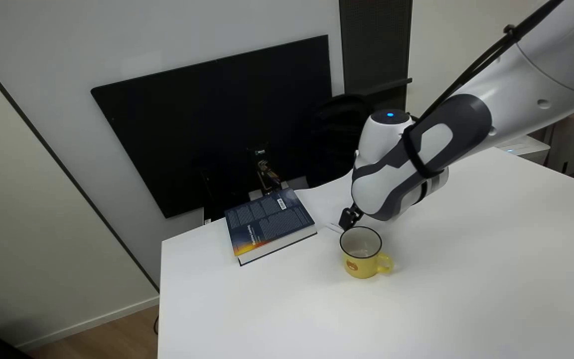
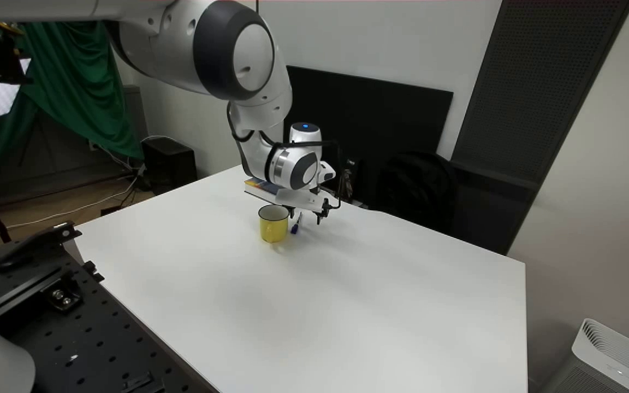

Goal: Put the marker in the mug

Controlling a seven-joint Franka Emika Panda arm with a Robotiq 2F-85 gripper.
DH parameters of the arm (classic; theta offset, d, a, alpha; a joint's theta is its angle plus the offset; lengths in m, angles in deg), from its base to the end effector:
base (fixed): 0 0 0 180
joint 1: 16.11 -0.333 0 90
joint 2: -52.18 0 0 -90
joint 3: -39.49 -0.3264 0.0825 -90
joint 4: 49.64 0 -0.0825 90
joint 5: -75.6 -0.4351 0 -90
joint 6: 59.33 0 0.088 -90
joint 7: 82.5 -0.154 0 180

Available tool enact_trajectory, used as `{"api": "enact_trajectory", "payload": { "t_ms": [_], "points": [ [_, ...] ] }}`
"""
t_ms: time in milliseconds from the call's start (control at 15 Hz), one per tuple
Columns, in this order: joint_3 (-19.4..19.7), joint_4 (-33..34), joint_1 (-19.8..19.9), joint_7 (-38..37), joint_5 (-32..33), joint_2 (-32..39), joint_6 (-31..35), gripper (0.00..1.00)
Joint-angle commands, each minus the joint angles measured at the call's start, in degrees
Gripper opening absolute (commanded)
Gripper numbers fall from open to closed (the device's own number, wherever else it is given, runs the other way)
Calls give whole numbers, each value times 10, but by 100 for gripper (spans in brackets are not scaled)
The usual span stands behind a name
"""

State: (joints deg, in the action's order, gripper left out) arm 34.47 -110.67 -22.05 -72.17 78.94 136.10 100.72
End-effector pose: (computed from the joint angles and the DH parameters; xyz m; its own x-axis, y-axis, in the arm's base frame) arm 0.7661 0.1309 -0.1468 0.9102 0.3149 0.2691 0.3284 -0.9445 -0.0053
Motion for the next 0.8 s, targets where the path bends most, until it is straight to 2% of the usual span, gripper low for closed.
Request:
{"api": "enact_trajectory", "payload": {
  "t_ms": [0,733],
  "points": [
    [11,-1,-5,-9,6,0,-5,100],
    [10,-4,-4,-8,4,0,-20,100]
  ]
}}
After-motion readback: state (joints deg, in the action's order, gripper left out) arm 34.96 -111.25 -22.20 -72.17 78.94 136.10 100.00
